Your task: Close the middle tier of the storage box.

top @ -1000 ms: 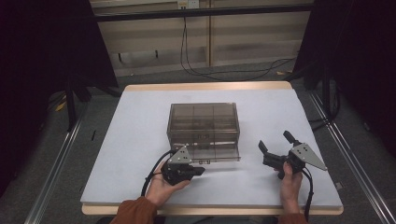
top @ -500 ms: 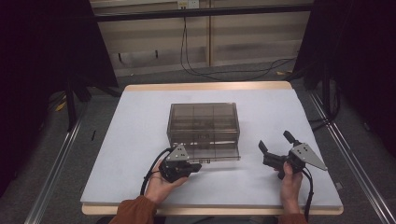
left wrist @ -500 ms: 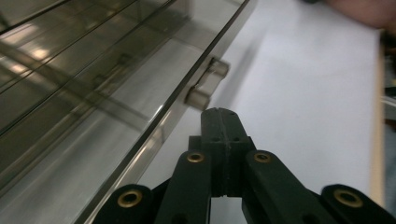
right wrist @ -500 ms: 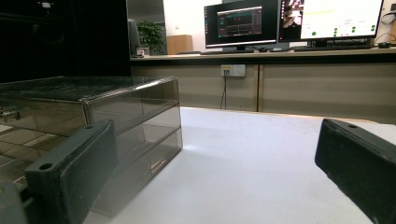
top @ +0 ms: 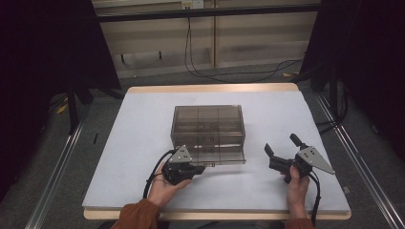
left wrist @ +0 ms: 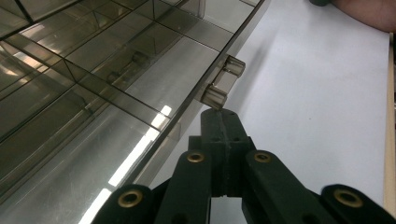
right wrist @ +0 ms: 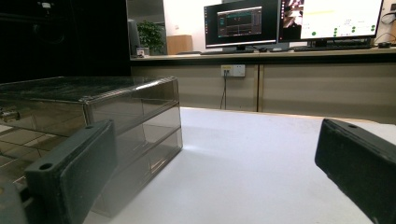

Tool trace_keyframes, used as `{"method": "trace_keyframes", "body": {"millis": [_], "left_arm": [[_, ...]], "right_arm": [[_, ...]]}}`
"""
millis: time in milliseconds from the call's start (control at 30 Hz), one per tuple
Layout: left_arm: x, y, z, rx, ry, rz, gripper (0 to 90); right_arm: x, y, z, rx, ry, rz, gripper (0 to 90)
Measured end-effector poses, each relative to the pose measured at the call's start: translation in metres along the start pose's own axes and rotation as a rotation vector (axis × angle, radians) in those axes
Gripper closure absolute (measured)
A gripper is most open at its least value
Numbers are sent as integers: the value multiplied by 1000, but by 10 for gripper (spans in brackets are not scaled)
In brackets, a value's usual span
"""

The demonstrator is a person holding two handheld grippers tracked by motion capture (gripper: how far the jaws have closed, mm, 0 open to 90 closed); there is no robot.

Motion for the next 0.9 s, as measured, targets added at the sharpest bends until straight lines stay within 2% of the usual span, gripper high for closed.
{"method": "trace_keyframes", "body": {"millis": [433,467,900], "left_arm": [[2,5,1,11,9,-24,900],[1,4,1,18,-3,-26,900],[2,6,1,15,-12,-34,900]], "right_arm": [[0,0,0,0,-2,1,0],[0,0,0,1,-1,4,0],[0,0,0,0,2,0,0]]}}
Point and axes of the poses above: each handheld gripper's, and its own axes: x roughly backward along the jaws, z roughly out of its underside, y roughly to its left, the point moved 3 cm from there along -x, roughly forward along the jaws, and after that the axes turned 10 degrees about -x, right-handed, at the moved point
